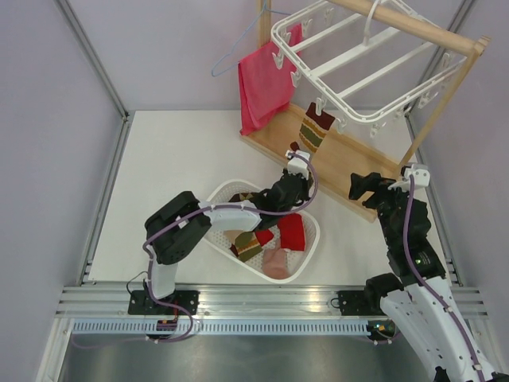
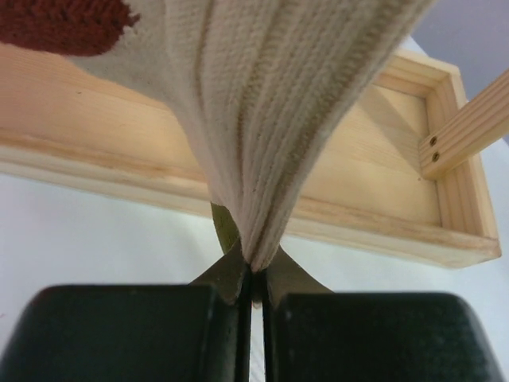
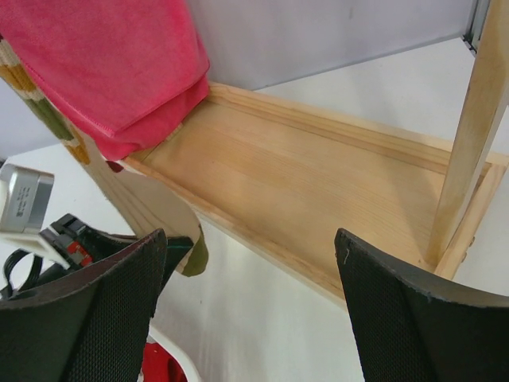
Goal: Remove the socks clipped to the hanger
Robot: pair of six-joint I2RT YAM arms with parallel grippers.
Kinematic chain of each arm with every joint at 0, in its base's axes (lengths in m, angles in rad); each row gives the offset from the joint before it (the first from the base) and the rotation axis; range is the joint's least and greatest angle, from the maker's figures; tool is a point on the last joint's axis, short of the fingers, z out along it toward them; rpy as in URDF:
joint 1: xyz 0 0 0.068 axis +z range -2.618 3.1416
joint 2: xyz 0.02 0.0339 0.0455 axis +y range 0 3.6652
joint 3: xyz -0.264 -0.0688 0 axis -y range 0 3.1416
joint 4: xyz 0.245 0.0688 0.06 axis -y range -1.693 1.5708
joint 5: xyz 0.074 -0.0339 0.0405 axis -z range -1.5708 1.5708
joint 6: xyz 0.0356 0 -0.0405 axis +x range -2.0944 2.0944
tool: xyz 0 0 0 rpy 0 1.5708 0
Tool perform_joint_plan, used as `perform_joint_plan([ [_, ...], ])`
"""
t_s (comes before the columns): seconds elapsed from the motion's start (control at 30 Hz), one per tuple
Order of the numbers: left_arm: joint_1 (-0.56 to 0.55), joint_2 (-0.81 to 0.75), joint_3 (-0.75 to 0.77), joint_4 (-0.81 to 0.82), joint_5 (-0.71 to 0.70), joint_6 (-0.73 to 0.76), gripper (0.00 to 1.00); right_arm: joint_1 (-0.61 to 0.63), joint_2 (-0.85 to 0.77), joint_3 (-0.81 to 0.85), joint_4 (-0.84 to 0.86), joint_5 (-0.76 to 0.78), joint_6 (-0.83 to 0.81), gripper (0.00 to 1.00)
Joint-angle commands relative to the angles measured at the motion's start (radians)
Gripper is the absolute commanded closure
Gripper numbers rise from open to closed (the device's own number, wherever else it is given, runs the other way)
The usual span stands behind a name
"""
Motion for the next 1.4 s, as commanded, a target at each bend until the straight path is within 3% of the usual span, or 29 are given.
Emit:
perform_joint_plan([
  [0.0,-0.050,-0.124,-0.062,0.034,-0.074,0.096,0.98,-0.005,0.010,0.051,-0.008,-0.022,-0.024,0.10],
  [0.23,-0.194,-0.301,-0.183,-0.070,-0.206,0.206,0.98,-0.004,0.047,0.105,-0.036,-0.140,-0.038,0.12],
  [0.6,-0.351,-0.457,-0.214,-0.293,-0.369,0.096,0.98,-0.004,0.055,0.342,-0.074,-0.557,0.039,0.16],
  [0.73,-0.394,-0.492,-0.211,-0.333,-0.390,0.077,0.98,-0.004,0.082,0.434,-0.074,-0.636,0.077,0.16],
  [0.97,-0.501,-0.483,-0.194,-0.348,-0.444,0.076,0.98,-0.004,0.185,0.577,-0.068,-0.654,0.099,0.16],
  [1.37,-0.609,-0.503,-0.184,-0.394,-0.485,0.030,0.98,-0.004,0.305,0.637,-0.072,-0.579,0.088,0.16],
])
